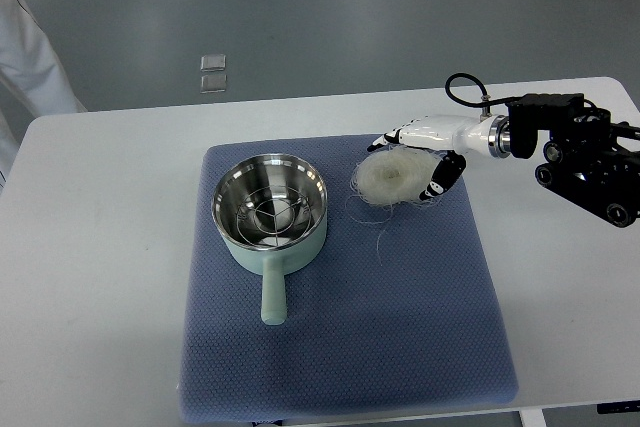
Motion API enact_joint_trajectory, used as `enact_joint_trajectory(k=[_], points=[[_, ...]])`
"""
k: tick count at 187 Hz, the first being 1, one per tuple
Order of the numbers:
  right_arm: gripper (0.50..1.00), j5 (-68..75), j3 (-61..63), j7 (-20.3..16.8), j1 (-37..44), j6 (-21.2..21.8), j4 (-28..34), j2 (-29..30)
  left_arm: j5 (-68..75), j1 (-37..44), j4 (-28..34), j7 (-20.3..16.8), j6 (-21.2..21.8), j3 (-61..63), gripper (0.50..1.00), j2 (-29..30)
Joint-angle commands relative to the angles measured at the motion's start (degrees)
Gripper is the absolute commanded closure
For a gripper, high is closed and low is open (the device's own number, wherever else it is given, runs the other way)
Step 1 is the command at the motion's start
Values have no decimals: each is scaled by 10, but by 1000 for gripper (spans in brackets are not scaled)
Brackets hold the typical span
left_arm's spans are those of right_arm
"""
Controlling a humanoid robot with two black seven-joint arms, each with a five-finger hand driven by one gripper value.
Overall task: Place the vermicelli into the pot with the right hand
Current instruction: 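Close the right hand's fingers around the vermicelli bundle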
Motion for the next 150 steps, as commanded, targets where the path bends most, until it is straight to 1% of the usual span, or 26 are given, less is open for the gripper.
enact_joint_trajectory(k=[1, 30, 68, 95, 110, 128, 132, 133, 150], points=[[581, -3, -9, 0, 0, -9, -10, 7, 0, 0, 0, 0, 0, 0, 500, 0], [581, -4, -18, -1, 0, -20, -19, 20, 0, 0, 0, 0, 0, 0, 500, 0], [581, -11, -18, -6, 0, -37, -64, 50, 0, 0, 0, 0, 0, 0, 500, 0], [581, -11, -18, -7, 0, -37, -65, 56, 0, 0, 0, 0, 0, 0, 500, 0], [589, -11, -19, -7, -1, -37, -65, 56, 0, 0, 0, 0, 0, 0, 500, 0], [607, -11, -29, -7, -1, -38, -67, 57, 0, 0, 0, 0, 0, 0, 500, 0], [621, -12, -30, -7, -1, -39, -67, 57, 0, 0, 0, 0, 0, 0, 500, 0], [632, -12, -30, -7, -1, -40, -68, 57, 0, 0, 0, 0, 0, 0, 500, 0], [683, -12, -30, -8, -1, -41, -74, 58, 0, 0, 0, 0, 0, 1, 500, 0]])
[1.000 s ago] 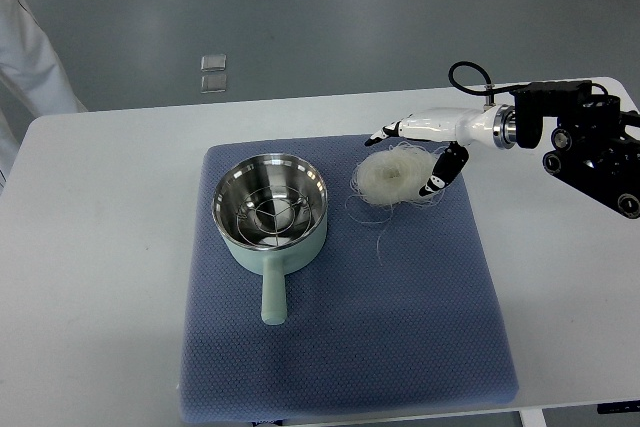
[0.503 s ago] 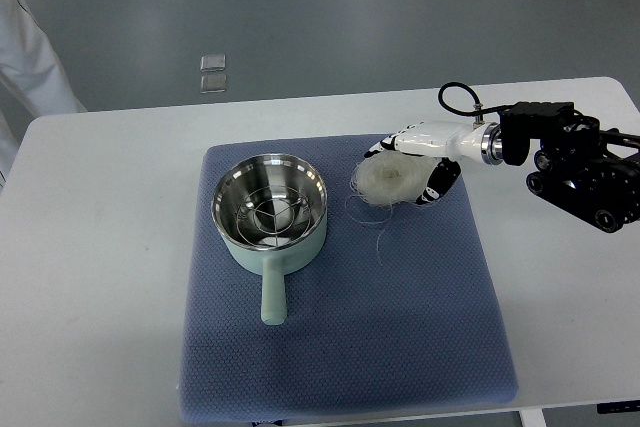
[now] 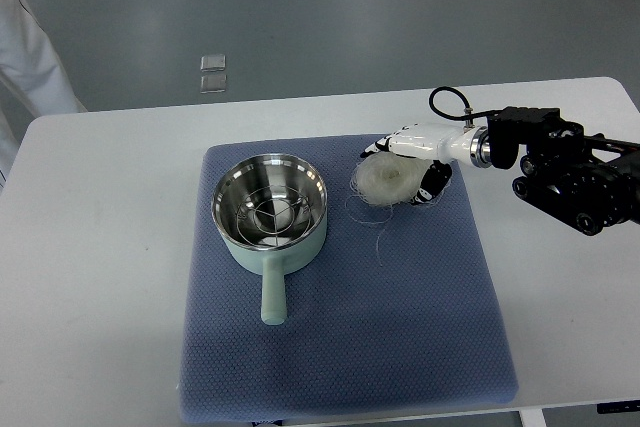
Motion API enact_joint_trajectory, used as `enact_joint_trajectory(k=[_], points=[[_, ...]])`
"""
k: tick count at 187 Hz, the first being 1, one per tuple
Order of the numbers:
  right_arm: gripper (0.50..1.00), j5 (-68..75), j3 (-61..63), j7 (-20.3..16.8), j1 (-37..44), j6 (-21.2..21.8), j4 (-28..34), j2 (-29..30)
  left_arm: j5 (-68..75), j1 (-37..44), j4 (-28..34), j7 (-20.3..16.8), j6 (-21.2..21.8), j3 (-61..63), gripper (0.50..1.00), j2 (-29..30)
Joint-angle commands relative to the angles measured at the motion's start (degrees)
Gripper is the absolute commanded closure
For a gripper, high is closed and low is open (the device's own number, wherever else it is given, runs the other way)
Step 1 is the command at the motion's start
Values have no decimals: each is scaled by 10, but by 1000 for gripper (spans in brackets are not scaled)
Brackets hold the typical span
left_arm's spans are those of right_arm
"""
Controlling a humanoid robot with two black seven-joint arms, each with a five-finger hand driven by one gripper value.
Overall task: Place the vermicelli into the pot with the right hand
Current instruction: 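Close the right hand's fingers around the vermicelli bundle, then lift the vermicelli with the right hand and carry it toward the saucepan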
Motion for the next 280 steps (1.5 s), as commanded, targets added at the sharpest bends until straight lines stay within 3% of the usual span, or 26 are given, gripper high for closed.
enact_joint_trajectory(k=[1, 28, 43, 78, 152, 201, 280], points=[[689, 0, -2, 0, 0, -1, -7, 1, 0, 0, 0, 0, 0, 0, 500, 0], [789, 0, 0, 0, 1, 0, -12, 0, 0, 0, 0, 0, 0, 0, 500, 0], [881, 1, 0, 0, 2, 0, -12, 0, 0, 0, 0, 0, 0, 0, 500, 0], [993, 5, 6, 2, 5, 1, -12, -1, 0, 0, 0, 0, 0, 0, 500, 0], [989, 52, 70, 6, 23, 22, -12, -21, 0, 0, 0, 0, 0, 0, 500, 0], [981, 83, 75, 8, 91, 25, 0, -43, 0, 0, 0, 0, 0, 0, 500, 0], [965, 102, 74, 30, 137, 51, 148, -1, 0, 0, 0, 0, 0, 0, 500, 0]])
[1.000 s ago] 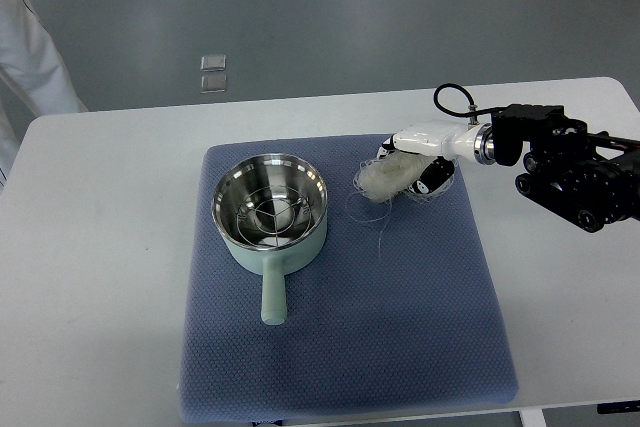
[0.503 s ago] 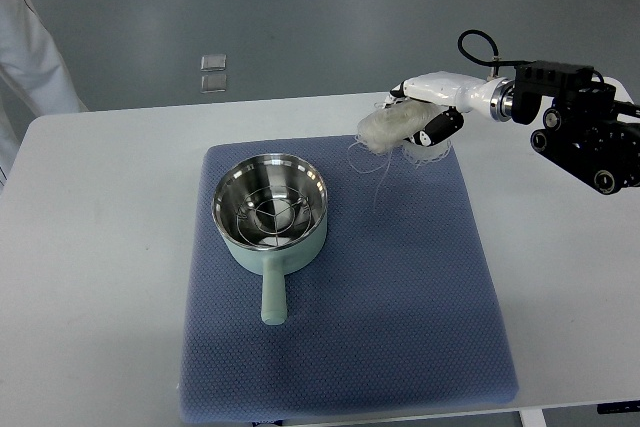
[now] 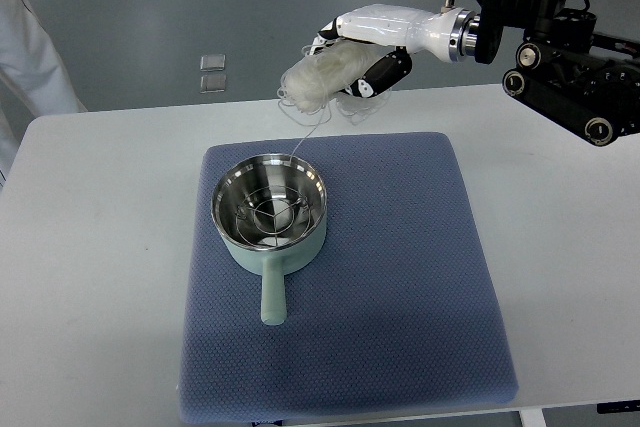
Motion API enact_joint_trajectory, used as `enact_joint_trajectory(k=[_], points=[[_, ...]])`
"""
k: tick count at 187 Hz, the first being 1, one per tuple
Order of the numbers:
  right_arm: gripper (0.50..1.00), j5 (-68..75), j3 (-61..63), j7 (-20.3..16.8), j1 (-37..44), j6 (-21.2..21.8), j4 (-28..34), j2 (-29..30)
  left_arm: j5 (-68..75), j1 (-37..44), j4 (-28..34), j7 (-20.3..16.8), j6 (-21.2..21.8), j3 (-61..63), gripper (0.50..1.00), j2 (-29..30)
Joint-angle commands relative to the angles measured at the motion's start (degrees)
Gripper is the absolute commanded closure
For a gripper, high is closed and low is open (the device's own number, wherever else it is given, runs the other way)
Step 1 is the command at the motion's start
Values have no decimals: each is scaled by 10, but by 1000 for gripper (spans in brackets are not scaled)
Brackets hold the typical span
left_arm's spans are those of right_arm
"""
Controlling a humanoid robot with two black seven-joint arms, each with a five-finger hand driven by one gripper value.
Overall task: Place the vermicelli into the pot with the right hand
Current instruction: 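Lift the vermicelli with the right hand and carry it toward the saucepan, then lower the vermicelli into the saucepan and open the right hand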
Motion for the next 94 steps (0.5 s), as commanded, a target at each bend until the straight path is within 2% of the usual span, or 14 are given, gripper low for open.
enact_joint_trajectory(k=[1, 39, 94], points=[[965, 1, -1, 3, -1, 3, 25, 19, 0, 0, 0, 0, 0, 0, 500, 0], [959, -1, -4, -2, -23, 7, 22, 74, 0, 0, 0, 0, 0, 0, 500, 0], [953, -10, -12, -7, -78, 1, -11, 118, 0, 0, 0, 0, 0, 0, 500, 0]])
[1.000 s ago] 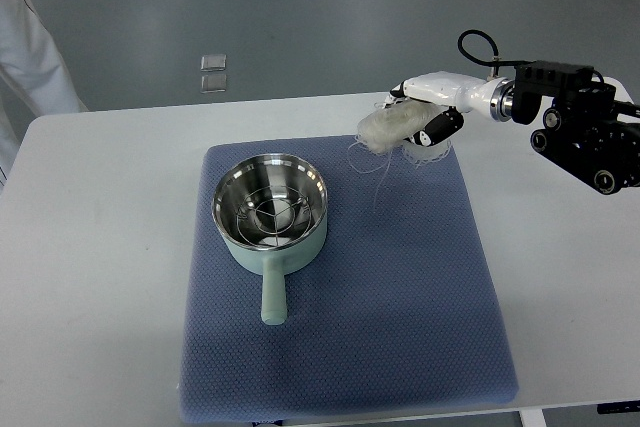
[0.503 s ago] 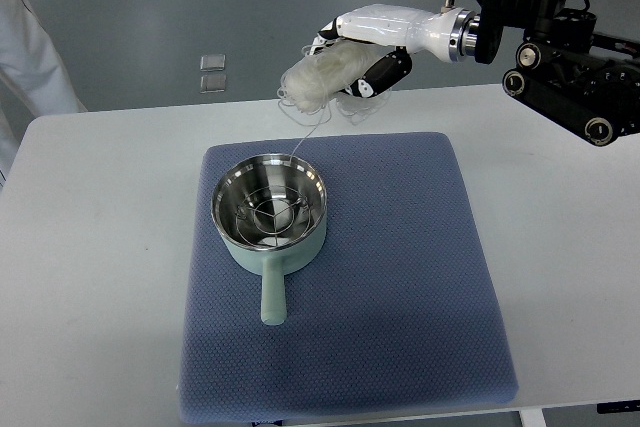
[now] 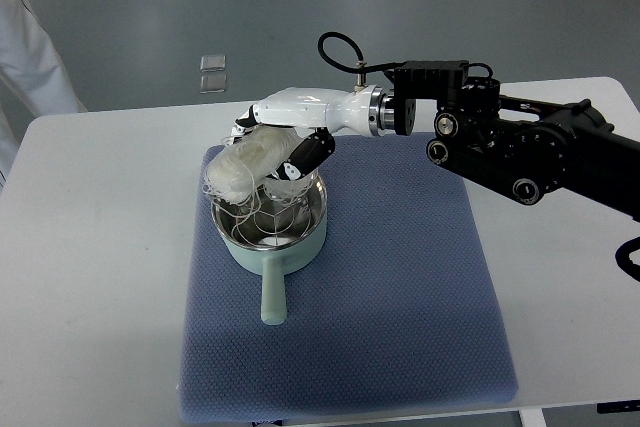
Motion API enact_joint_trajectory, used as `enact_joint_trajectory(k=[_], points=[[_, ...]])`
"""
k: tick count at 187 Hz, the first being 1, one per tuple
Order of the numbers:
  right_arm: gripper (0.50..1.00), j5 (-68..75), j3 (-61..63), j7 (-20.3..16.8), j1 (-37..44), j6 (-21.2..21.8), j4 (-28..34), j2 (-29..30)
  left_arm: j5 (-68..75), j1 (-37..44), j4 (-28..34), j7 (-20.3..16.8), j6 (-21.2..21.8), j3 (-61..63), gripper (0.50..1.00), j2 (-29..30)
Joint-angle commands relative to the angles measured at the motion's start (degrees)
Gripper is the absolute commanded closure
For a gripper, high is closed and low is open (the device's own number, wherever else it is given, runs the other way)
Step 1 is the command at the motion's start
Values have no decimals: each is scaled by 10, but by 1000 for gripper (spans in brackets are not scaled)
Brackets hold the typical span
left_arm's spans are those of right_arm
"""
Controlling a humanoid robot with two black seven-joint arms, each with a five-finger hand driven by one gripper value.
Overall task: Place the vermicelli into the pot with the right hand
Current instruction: 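Lower the vermicelli into the saucepan and open the right hand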
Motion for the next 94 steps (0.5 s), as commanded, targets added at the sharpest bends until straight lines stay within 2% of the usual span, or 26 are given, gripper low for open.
enact_joint_trajectory(k=[1, 24, 48, 55, 64, 75, 84, 94], points=[[953, -2, -1, -2, -16, -4, -16, 12, 0, 0, 0, 0, 0, 0, 500, 0], [942, -3, -1, -2, -32, -6, -33, 20, 0, 0, 0, 0, 0, 0, 500, 0], [910, -4, -1, -6, -46, -19, -50, 32, 0, 0, 0, 0, 0, -1, 500, 0], [887, -5, -1, -9, -49, -23, -55, 36, 0, 0, 0, 0, 0, -1, 500, 0], [834, -5, -1, -10, -53, -24, -58, 40, 0, 0, 0, 0, 0, -1, 500, 0], [805, -5, -1, -10, -55, -25, -59, 41, 0, 0, 0, 0, 0, -1, 500, 0], [744, -4, 0, -10, -56, -26, -59, 40, 0, 0, 0, 0, 0, -1, 500, 0], [713, -4, 0, -9, -56, -26, -59, 39, 0, 0, 0, 0, 0, -1, 500, 0]])
